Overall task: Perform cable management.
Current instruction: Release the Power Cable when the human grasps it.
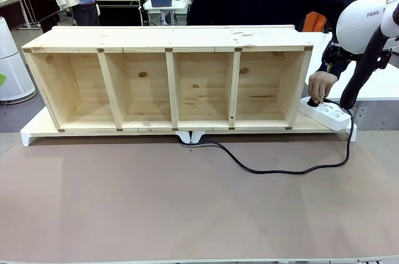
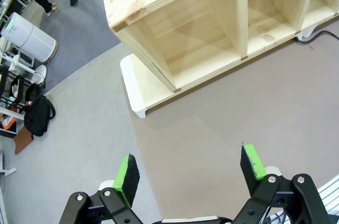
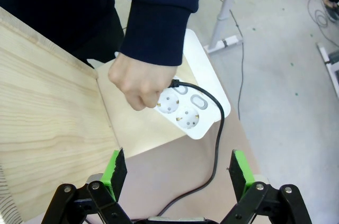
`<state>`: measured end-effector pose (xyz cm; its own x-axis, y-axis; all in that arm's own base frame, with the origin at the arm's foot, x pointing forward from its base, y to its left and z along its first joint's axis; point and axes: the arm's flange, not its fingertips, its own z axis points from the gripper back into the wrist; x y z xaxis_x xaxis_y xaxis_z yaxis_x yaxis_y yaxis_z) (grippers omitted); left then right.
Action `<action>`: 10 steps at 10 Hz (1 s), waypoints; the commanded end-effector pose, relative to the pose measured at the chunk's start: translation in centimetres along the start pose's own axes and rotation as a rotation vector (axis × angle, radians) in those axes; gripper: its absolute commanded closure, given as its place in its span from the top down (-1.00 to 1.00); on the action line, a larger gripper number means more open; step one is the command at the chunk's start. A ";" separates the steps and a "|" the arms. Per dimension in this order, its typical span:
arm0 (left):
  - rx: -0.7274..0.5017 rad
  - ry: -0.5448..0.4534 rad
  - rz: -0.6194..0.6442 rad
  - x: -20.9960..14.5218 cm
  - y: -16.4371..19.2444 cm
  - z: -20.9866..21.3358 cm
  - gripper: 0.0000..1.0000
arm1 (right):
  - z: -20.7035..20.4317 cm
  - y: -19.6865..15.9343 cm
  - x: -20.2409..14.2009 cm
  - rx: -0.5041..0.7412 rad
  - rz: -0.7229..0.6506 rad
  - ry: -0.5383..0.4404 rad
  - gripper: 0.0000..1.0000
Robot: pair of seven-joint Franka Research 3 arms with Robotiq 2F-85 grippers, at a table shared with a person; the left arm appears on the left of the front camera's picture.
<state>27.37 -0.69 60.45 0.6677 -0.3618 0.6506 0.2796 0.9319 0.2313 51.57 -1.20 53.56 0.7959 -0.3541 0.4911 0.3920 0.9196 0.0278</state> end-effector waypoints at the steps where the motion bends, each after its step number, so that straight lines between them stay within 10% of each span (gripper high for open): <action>1: 0.002 -0.002 0.007 0.0 0.0 0.0 1.00 | 0.0 0.0 0.0 -0.002 -0.006 0.004 1.00; 10: 0.002 -0.002 0.007 0.0 0.0 0.0 1.00 | 0.0 0.0 0.0 -0.002 -0.006 0.004 1.00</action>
<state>27.37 -0.69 60.45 0.6677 -0.3618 0.6506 0.2795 0.9319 0.2312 51.57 -1.20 53.56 0.7959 -0.3541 0.4911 0.3920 0.9196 0.0278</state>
